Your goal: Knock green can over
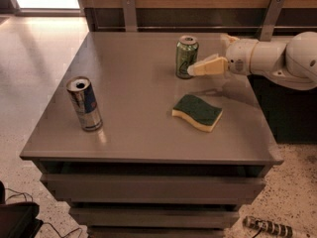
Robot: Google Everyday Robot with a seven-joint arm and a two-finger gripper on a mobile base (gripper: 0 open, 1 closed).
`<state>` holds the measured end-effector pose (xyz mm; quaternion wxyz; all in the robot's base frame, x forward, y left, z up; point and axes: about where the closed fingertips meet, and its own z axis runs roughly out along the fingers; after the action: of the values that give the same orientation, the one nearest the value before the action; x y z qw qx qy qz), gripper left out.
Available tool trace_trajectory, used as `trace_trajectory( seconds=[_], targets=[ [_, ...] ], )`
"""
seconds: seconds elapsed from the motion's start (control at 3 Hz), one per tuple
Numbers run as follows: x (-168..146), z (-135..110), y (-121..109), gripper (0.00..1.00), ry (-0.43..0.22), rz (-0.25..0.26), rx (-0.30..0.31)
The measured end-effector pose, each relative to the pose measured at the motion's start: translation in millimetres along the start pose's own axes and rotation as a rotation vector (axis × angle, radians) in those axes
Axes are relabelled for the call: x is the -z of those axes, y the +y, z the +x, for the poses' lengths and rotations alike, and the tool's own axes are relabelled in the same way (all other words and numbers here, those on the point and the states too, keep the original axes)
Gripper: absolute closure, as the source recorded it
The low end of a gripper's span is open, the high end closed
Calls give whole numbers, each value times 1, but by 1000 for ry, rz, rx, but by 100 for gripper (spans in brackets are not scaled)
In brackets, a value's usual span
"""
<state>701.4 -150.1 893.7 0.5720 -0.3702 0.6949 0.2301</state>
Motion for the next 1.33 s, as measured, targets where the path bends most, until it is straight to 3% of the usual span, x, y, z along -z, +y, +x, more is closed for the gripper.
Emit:
trace_trajectory(
  seconds=[1.0,1.33],
  targets=[
    [-36,4,-9,0,-92,-29,-46],
    [-45,5,-8,16,-110,-45,-55]
  ],
)
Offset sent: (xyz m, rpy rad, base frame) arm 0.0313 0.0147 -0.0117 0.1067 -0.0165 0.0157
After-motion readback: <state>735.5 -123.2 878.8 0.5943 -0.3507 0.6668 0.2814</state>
